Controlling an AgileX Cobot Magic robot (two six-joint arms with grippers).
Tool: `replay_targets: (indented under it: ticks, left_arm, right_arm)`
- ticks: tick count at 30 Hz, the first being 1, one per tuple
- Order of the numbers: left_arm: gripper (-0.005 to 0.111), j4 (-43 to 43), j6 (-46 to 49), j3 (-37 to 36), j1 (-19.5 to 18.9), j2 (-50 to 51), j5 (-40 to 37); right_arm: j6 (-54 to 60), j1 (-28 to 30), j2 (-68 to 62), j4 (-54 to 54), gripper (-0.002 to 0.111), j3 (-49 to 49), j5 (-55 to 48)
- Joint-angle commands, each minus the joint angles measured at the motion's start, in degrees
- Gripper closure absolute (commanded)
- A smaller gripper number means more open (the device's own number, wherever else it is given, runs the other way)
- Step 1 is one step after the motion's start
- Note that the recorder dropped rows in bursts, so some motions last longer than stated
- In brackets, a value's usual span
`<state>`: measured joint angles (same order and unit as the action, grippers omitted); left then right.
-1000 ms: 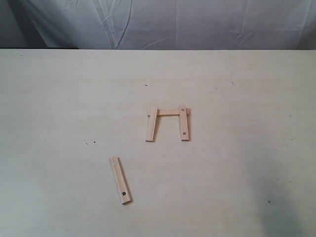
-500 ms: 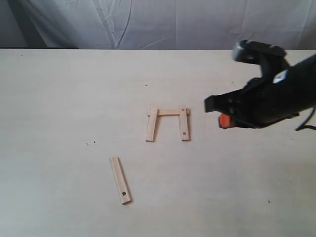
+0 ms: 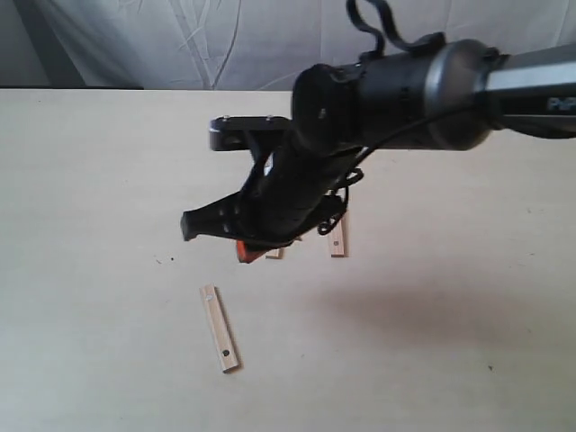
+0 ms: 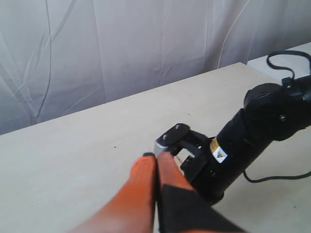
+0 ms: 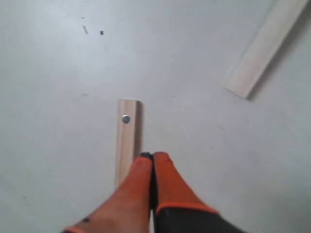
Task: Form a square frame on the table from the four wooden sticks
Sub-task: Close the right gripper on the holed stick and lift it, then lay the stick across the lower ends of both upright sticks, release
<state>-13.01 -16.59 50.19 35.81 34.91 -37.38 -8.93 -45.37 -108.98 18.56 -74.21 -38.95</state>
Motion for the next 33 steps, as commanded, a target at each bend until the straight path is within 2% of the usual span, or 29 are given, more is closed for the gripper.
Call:
replay_targets:
  ticks: [1,4,10,14,20,24,27,33]
  left_arm:
    - [0.107,-0.55,-0.07,-0.18,-0.26,-0.36,0.04]
    - [0.107,-0.55,-0.07,-0.18,-0.26,-0.36,0.04]
    - [0.107,-1.11,-0.07,-0.18,-0.26,-0.36,0.04]
    - [0.107,-1.55,0.04,-0.18,-0.26,-0.36,0.04]
    - [0.107,-2.30,0.04,-0.18,-0.26,-0.36,0.04]
    - [0.107,-2.30,0.04,-0.18,-0.26,-0.36,0.04]
    - [0.107,-2.30,0.04,-0.18,-0.26,-0.36,0.04]
    - [0.107,-2.30,0.04,-0.18,-0.26,-0.36,0.04]
  right_arm:
    - [-2.42,-2.82,-4.48,-3.10,0.109,-6.95,-3.09]
    - [-4.70,-4.64,-6.79,-4.82,0.105,-10.76,-4.95]
    - [-10.19,-6.73,-9.47,-11.05,0.082,-16.75,-9.34]
    - [-12.12,-6.73,-10.49,-11.62,0.078,-17.57,-9.09]
    - [-13.43,-6.73,-11.92,-13.22,0.063,-17.57,-8.37]
    - [-16.19,-7.25,-13.45,-14.46,0.063,-17.57,-9.78]
    - [-20.79,-9.82,-14.95,-20.44,0.063,-17.57,-12.79]
    - [-21.27,-11.69,-16.31,-19.11,0.063,-17.57,-13.69]
